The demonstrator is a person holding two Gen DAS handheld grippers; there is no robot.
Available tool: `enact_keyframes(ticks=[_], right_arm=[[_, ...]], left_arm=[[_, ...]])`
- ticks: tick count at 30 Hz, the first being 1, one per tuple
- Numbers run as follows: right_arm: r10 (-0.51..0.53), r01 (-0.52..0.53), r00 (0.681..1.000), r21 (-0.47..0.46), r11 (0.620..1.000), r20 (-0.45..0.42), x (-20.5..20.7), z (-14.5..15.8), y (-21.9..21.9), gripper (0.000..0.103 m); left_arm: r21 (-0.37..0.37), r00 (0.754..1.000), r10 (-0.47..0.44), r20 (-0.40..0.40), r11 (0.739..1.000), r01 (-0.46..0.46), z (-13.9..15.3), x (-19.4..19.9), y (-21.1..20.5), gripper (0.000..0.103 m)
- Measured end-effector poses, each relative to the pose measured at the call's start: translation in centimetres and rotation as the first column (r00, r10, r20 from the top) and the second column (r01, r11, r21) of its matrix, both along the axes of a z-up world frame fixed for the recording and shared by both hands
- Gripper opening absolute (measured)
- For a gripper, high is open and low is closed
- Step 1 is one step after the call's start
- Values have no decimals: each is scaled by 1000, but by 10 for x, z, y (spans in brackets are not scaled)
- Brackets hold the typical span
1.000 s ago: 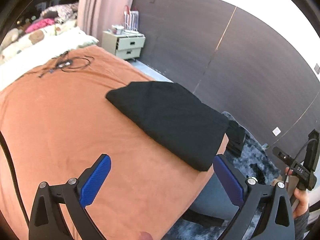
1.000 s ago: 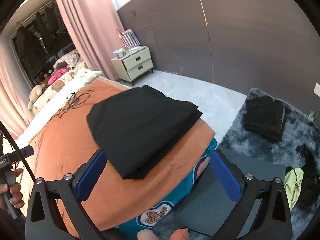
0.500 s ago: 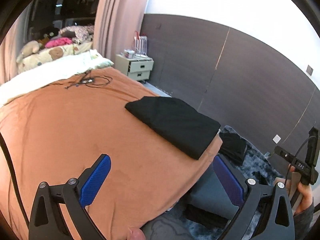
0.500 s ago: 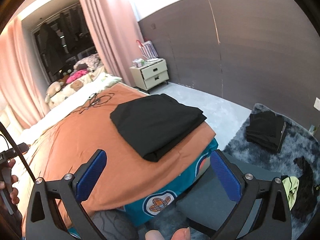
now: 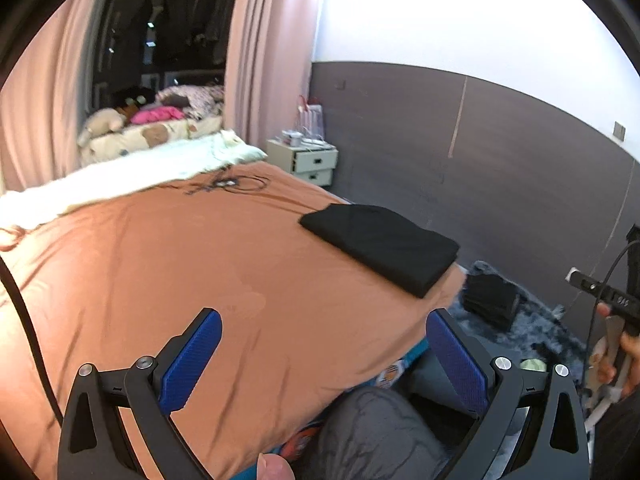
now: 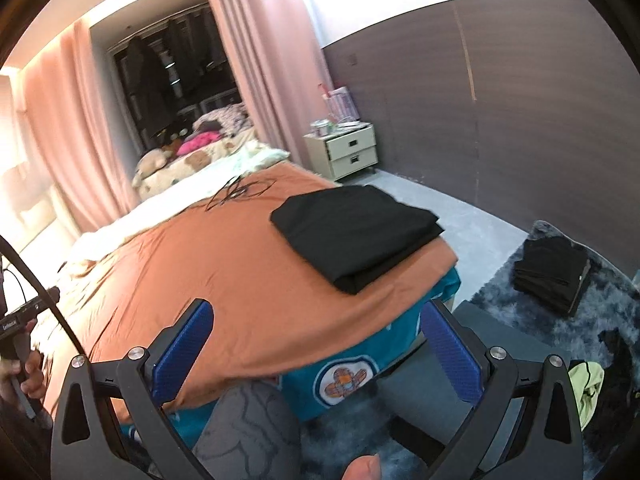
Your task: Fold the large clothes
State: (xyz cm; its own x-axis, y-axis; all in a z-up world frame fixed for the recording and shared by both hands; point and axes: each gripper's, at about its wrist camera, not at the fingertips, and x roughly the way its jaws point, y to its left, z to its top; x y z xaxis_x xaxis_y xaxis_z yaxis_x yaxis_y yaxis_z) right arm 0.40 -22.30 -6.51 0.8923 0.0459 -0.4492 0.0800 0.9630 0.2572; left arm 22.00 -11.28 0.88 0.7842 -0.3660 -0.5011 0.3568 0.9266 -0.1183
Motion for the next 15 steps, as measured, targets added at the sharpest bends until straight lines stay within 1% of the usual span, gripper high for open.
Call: enact_keyframes(ticks=[2,6,10,15], right_arm=[[27,-27,1000,-17,999,1,-5,-3,10,103],[78,-78,997,-39,996,1,-12,-9,28,103],[109,-108,994,-48,993,27,-21,-16,41,103],[157,-152,985,-79,985,67,-24,-28,56,103]], left_arm=[[10,998,39,39,999,-40,-1,-14,12,103],[8,994,83,74,996,-84,-4,-38,32,103],[10,988,116,97,993,-117,-8,-64,44,103],[-30,979,172,112,985,-170,-13,-99,60,103]])
